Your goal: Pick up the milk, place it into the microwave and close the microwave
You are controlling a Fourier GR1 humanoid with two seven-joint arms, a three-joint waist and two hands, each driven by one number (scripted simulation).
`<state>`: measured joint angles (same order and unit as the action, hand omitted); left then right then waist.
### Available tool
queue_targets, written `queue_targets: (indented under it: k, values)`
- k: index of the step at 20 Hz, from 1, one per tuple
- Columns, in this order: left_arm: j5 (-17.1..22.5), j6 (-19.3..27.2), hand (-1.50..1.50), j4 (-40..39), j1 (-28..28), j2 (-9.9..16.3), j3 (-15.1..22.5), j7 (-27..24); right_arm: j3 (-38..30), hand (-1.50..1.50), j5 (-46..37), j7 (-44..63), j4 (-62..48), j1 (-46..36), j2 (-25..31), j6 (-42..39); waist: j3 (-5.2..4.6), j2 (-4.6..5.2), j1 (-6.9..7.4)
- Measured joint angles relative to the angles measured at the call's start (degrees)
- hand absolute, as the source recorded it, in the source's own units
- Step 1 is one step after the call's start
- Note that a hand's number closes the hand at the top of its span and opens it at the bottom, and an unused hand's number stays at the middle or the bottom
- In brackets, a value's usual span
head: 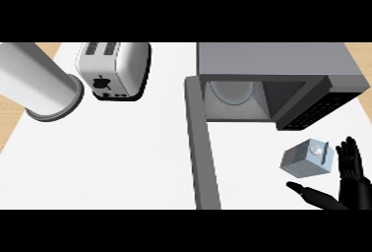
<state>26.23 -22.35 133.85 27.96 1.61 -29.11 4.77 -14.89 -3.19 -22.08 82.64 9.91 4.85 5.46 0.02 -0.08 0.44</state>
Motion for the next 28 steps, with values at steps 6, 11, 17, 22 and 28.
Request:
queue_targets:
  k: [6, 11, 17, 22, 28]
  values:
    - [0.52, -1.54, -1.5, 0.12, 0.15, -0.7, -1.11, 0.28, -1.47, -1.5, -0.51, -6.31, -10.95, -4.47, 0.87, 0.62, 0.01, 0.03, 0.07]
    - [1.18, -1.83, -1.5, 0.1, 0.41, -0.91, -1.38, 0.61, -3.29, -1.5, -0.72, -9.87, -19.14, -8.71, 2.56, 1.79, 0.03, 0.05, 0.14]
    - [1.84, -1.66, -1.5, 0.0, -0.64, -0.88, -1.41, 1.72, -4.74, 1.5, -0.71, -16.05, -30.56, -14.08, 4.74, 1.49, 0.03, 0.09, 0.15]
    - [2.52, -2.67, -1.5, -0.11, -0.43, -0.38, -3.41, 1.84, -4.86, 1.5, -1.04, -23.97, -39.18, -17.15, 5.68, -0.15, 0.02, 0.08, 0.31]
    - [3.58, -3.14, -1.5, -0.22, -0.35, -0.08, -5.15, 2.48, -4.81, 1.5, -1.99, -30.67, -43.52, -20.29, 6.75, 1.34, -0.1, -0.02, 0.26]
